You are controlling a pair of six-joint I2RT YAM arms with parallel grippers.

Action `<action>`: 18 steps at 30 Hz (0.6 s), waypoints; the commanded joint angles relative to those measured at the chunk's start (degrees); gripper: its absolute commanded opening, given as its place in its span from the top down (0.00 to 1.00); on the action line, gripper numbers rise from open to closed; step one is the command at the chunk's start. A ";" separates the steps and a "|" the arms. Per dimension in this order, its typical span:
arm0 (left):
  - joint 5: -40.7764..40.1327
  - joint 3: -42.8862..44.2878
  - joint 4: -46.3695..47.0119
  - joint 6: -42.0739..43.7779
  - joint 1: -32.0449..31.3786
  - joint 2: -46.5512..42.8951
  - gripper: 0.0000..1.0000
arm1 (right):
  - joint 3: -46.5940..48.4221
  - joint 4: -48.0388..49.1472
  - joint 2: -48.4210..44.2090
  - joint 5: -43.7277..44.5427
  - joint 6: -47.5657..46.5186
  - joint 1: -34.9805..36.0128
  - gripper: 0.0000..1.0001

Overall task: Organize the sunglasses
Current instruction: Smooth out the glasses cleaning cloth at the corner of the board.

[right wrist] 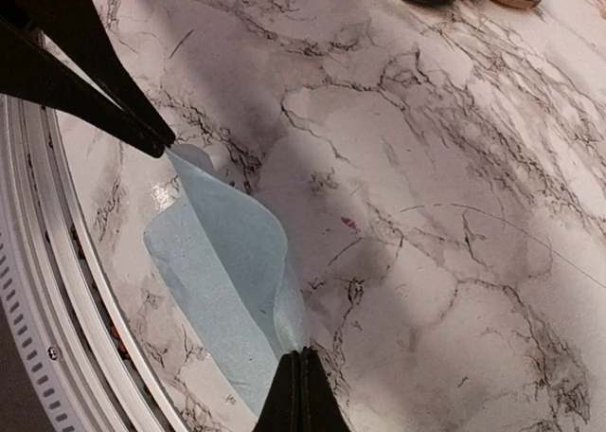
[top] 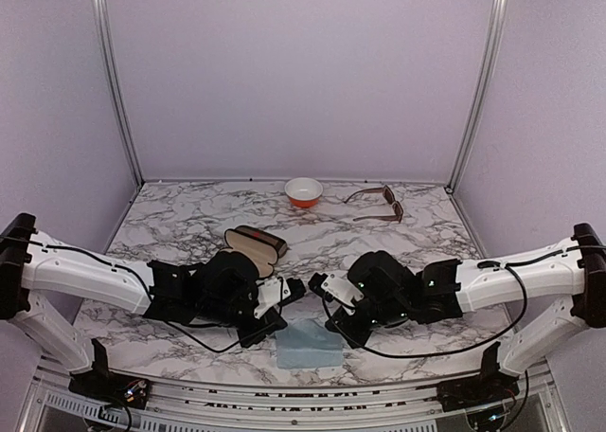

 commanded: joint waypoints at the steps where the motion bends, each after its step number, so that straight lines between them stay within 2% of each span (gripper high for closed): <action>1: 1.82 2.10 2.94 1.97 1.68 2.76 1.00 | 0.49 2.48 1.53 -0.73 -1.17 -2.11 1.00; 10: 3.83 3.54 4.16 2.83 4.93 7.90 1.00 | 0.39 4.54 4.73 -0.37 -2.11 -5.73 1.00; 18: 4.32 3.85 6.63 3.52 7.71 11.83 1.00 | 2.29 6.02 11.35 0.14 -2.26 -6.99 1.00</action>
